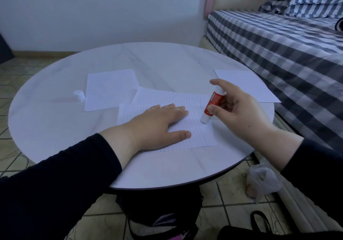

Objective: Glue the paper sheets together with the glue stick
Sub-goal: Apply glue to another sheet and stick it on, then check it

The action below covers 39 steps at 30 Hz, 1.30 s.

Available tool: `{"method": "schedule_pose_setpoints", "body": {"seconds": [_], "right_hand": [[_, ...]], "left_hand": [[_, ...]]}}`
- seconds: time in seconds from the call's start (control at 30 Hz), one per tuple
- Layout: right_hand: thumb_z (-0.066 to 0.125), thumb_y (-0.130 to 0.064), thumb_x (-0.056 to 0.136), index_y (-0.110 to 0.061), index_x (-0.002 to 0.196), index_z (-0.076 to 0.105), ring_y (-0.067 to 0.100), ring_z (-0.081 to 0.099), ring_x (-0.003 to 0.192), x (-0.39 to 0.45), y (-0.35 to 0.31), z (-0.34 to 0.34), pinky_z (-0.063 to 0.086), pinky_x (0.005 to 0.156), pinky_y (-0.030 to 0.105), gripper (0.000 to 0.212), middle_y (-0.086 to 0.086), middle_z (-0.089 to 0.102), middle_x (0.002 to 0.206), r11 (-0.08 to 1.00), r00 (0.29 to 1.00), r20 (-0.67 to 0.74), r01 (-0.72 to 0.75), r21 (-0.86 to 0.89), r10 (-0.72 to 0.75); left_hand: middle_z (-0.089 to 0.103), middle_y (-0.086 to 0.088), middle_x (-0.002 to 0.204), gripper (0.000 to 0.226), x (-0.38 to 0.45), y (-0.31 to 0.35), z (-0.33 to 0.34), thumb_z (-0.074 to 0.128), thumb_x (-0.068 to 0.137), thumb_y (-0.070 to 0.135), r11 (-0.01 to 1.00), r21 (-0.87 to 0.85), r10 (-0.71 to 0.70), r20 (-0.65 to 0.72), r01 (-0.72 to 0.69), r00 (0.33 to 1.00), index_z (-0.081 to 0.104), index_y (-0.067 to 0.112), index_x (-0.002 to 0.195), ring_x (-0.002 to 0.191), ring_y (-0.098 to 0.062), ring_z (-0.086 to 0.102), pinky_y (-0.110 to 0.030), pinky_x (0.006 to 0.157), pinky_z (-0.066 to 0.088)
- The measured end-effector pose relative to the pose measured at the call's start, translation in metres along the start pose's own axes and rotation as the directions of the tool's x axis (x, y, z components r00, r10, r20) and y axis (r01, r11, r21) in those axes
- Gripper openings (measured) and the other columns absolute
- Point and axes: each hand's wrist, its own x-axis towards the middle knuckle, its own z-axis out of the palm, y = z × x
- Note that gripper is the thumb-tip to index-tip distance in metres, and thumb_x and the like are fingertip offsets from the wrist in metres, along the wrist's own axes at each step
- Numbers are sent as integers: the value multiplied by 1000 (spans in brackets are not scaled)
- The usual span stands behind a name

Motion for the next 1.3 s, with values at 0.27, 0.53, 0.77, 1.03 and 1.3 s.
{"method": "schedule_pose_setpoints", "body": {"seconds": [0.27, 0.53, 0.77, 1.03, 1.3], "right_hand": [[71, -16, 85, -46, 128, 48, 11, 67, 82, -19, -9, -1, 52, 81, 24, 57, -5, 69, 82, 1000, 998, 56, 18, 14, -19], [72, -14, 84, -48, 125, 48, 17, 68, 84, -24, -8, -11, 54, 88, 36, 58, 0, 69, 83, 998, 999, -28, -25, 61, 27], [71, -14, 85, -46, 127, 48, 10, 65, 79, -34, -10, -11, 54, 85, 30, 58, -7, 66, 78, 1000, 1000, 1, -26, -9, 26], [70, -17, 85, -48, 131, 46, 9, 66, 80, -43, -17, -5, 54, 85, 29, 60, -9, 68, 81, 999, 1000, 10, -17, -29, 17], [69, -19, 86, -44, 133, 46, 3, 64, 80, -42, -20, -10, 51, 84, 23, 58, -15, 65, 80, 996, 997, -61, -52, -69, 48]], "left_hand": [[36, 17, 152, 52, -6, 4, -2, 50, 91, 58, 999, -8, 53, -97, -54, 994, 45, 41, 139, 141, -2, 25, -22, 115, 17], [22, 23, 156, 54, -8, 1, -1, 46, 93, 58, 998, -52, 39, -2, -39, 999, 35, 45, 144, 145, 6, 8, -29, 121, 3], [17, 23, 158, 55, -8, -1, -1, 45, 93, 58, 997, -58, 58, 19, -57, 998, 32, 45, 146, 145, 5, 4, -30, 121, 0], [19, 17, 159, 56, -11, 1, 1, 42, 94, 59, 998, -18, 62, -15, -62, 998, 31, 44, 147, 147, -1, 7, -32, 121, 3], [31, 10, 154, 53, -16, 4, 2, 45, 93, 59, 1000, -5, -2, -110, 2, 994, 39, 43, 143, 142, -10, 24, -30, 116, 20]]}}
